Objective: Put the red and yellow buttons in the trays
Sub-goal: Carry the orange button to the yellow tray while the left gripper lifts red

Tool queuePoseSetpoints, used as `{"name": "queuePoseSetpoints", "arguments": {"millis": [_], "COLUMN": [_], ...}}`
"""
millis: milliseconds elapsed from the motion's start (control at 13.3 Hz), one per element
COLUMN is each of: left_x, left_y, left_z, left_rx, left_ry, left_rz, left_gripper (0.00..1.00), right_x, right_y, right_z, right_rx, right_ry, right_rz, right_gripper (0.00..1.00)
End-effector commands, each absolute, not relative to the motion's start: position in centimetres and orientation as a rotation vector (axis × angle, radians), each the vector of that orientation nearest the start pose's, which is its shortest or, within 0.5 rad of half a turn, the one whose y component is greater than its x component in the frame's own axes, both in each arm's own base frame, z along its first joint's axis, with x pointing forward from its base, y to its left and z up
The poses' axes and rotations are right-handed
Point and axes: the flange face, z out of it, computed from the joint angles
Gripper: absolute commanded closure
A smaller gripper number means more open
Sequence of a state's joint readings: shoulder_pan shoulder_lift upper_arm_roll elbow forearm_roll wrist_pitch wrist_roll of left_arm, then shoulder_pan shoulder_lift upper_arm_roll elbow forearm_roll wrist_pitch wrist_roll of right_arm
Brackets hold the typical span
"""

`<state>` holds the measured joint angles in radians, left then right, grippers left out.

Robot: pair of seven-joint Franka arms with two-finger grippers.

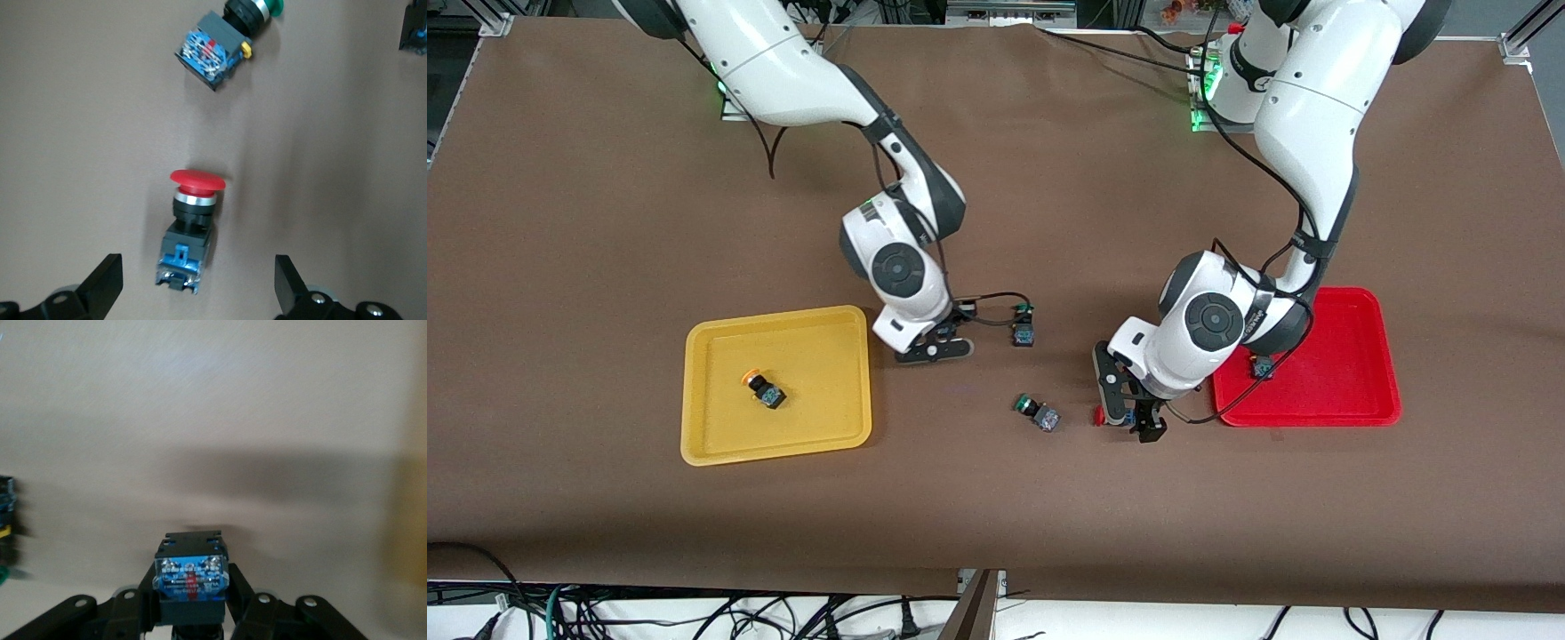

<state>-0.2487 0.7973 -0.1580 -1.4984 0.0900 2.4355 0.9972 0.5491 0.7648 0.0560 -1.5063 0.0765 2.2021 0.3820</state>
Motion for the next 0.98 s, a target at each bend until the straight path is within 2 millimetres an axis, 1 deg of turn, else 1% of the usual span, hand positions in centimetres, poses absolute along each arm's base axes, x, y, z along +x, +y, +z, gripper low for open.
{"name": "queuePoseSetpoints", "arguments": {"millis": [0,75,150,226,301,376,451,526,602,677,752,827,902], "left_x": [67.9,68.1,68.2,68.3,68.3,68.2,68.2,68.3,68.7,69.1,69.5,69.9,69.8], "left_y": [-26.5,-26.4,-26.5,-26.3,-26.2,-26.3,-26.2,-26.1,-25.4,-24.3,-22.5,-20.3,-18.1], "left_z": [19.8,19.0,18.7,18.4,17.9,17.5,17.5,17.8,18.5,19.9,22.0,25.0,27.9], "left_rx": [-2.326,-2.327,-2.322,-2.322,-2.32,-2.319,-2.321,-2.323,-2.334,-2.351,-2.401,-2.445,-2.51], "left_ry": [2.055,2.048,2.043,2.038,2.036,2.035,2.034,2.03,2.01,1.988,1.968,1.942,1.912], "left_rz": [-0.314,-0.333,-0.356,-0.361,-0.37,-0.378,-0.378,-0.38,-0.385,-0.379,-0.308,-0.23,-0.156], "left_gripper": [0.12,0.12,0.1,0.11,0.29,0.56,0.81,1.0,1.0,1.0,1.0,1.0,1.0], "right_x": [62.3,63.6,64.4,64.8,65.3,65.8,66.1,66.4,66.7,66.8,66.9,67.0,66.9], "right_y": [33.4,31.0,29.3,28.4,27.3,25.8,25.2,24.4,23.5,23.2,23.3,23.6,24.0], "right_z": [23.7,23.7,23.3,22.6,22.0,21.6,21.0,20.6,20.4,20.4,20.9,21.3,21.9], "right_rx": [-3.065,-3.084,-3.116,-3.146,-3.169,-3.173,-3.171,-3.167,-3.162,-3.16,-3.156,-3.153,-3.151], "right_ry": [-0.432,-0.47,-0.506,-0.533,-0.551,-0.535,-0.535,-0.548,-0.538,-0.524,-0.52,-0.514,-0.508], "right_rz": [0.175,0.156,0.143,0.133,0.109,0.09,0.089,0.084,0.084,0.085,0.077,0.073,0.068], "right_gripper": [0.95,0.95,0.93,0.93,0.92,0.78,0.68,0.49,0.28,0.02,0.0,0.0,0.0]}}
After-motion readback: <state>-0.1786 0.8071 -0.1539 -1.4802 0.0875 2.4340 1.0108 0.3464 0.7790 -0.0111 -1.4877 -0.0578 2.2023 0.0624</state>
